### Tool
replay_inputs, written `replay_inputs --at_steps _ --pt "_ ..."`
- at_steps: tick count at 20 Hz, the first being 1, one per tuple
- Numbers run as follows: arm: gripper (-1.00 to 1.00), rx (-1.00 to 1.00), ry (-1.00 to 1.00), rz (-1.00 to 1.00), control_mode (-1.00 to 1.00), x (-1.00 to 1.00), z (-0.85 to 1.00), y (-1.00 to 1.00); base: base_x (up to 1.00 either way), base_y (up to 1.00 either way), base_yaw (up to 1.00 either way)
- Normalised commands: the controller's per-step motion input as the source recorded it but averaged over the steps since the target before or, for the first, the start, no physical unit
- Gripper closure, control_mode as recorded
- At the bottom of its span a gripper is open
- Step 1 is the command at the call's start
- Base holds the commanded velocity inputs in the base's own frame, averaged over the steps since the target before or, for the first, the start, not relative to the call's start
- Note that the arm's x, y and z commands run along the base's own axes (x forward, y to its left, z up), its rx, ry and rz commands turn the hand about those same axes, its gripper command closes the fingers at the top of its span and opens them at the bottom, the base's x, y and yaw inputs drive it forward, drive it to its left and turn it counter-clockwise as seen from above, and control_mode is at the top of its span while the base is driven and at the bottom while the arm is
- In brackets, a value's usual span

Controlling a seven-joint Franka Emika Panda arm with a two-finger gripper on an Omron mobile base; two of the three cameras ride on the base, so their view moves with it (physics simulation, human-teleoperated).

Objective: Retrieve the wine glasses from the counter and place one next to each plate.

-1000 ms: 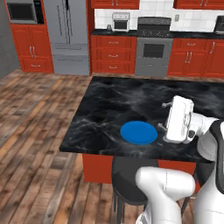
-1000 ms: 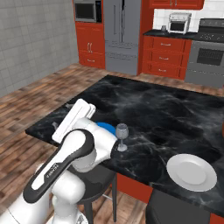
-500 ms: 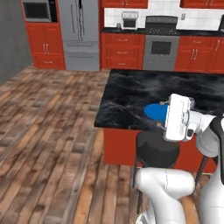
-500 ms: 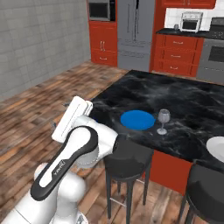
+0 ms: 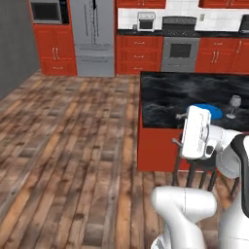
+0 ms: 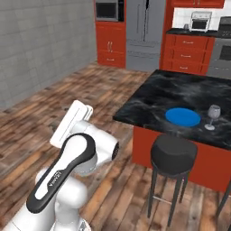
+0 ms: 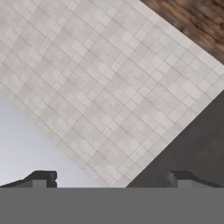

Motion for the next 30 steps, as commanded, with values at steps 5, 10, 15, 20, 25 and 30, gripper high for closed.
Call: replay_inputs --at_steps 5,10,15,20,25,30 --pt "-1.00 0.00 0.00 0.00 1.00 0.00 0.00 0.00 0.36 1.00 -0.22" --pt "-1.00 0.00 0.00 0.00 1.00 0.00 0.00 0.00 0.60 1.00 -0.30" --pt "-1.00 0.00 0.00 0.00 1.00 0.00 0.00 0.00 0.75 1.00 -0.31" --pt "-1.00 0.00 0.00 0.00 1.00 0.00 0.00 0.00 0.98 1.00 -0.26" --pt "-1.00 0.00 0.00 0.00 1.00 0.00 0.00 0.00 1.00 1.00 -0.24" --pt "-1.00 0.00 0.00 0.00 1.00 0.00 0.00 0.00 1.00 1.00 -0.27"
